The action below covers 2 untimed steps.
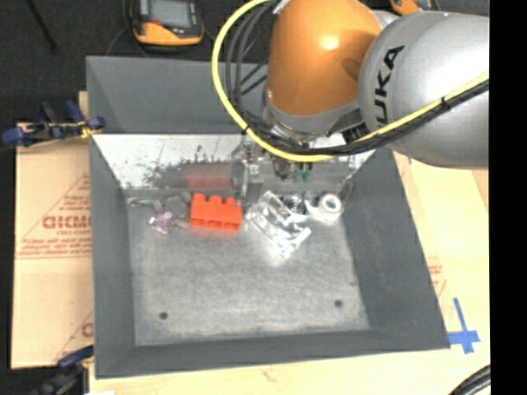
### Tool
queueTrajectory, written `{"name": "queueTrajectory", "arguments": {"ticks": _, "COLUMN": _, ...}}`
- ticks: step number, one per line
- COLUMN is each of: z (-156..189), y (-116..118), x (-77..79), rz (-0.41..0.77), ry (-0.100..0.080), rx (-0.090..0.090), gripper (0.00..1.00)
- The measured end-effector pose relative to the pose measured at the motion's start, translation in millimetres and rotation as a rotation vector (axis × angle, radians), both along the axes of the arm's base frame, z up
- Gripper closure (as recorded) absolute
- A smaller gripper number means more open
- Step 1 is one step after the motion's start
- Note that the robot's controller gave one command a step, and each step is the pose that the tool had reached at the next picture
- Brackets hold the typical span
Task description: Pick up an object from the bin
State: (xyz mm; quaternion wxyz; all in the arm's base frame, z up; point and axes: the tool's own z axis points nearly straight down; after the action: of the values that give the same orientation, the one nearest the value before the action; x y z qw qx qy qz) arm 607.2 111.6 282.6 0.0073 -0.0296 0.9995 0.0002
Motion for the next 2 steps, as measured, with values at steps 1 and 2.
{"name": "queueTrajectory", "arguments": {"ticks": 1, "z": -44, "y": 45, "x": 24.8, "rz": -0.074, "ry": 0.011, "rx": 0.002, "gripper": 1.00}}
{"name": "queueTrajectory", "arguments": {"ticks": 2, "z": -69, "y": 51, "x": 30.4, "rz": -0.312, "ry": 0.013, "rx": 0.003, "gripper": 1.00}}
